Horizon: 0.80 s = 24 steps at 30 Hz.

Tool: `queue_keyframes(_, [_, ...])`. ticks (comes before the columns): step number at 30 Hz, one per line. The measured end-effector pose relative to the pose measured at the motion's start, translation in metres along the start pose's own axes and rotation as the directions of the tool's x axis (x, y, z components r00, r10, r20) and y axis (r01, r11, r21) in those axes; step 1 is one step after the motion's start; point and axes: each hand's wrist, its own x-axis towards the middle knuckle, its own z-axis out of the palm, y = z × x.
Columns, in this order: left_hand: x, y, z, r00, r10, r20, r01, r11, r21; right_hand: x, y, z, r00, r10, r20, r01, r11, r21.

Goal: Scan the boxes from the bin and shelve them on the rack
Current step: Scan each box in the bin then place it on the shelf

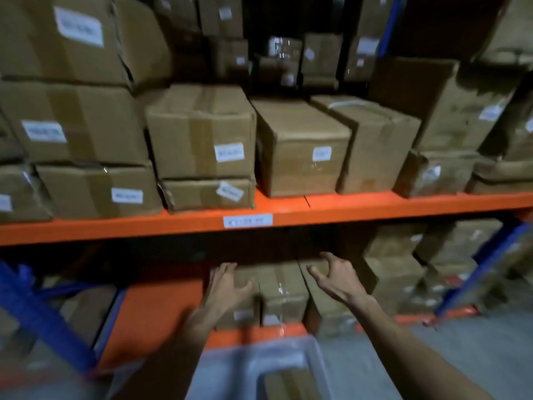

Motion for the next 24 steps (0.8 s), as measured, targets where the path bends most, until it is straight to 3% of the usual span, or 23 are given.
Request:
queue_keyframes(3, [-0.036, 0.003, 0.056, 0.996, -0.015, 0.084, 0.014, 1.0, 0.014, -0.029, 0.071, 0.016, 0.992, 0.106, 0.072, -0.107, 0.994, 0.009])
queue_keyframes(7, [-0.087, -0.007, 0.137, 0.996, 0.088, 0.031, -0.089, 0.996, 0.029, -0.064, 0.149, 0.045, 0.968, 0.165, 0.187, -0.158, 0.986, -0.049])
queue_keyframes(12, [-0.145, -0.025, 0.218, 0.958, -0.142, 0.249, 0.132, 0.99, 0.055, -0.109, 0.222, 0.092, 0.919, 0.244, 0.308, -0.23, 0.97, -0.083])
queue_keyframes(21, [-0.197, -0.094, 0.375, 0.864, -0.188, 0.467, 0.151, 0.982, 0.116, -0.139, 0.332, 0.231, 0.813, 0.34, 0.473, -0.313, 0.94, -0.138])
queue_keyframes(24, [-0.212, -0.132, 0.436, 0.866, -0.124, 0.484, 0.064, 0.988, 0.138, -0.137, 0.365, 0.289, 0.804, 0.354, 0.478, -0.33, 0.934, -0.137])
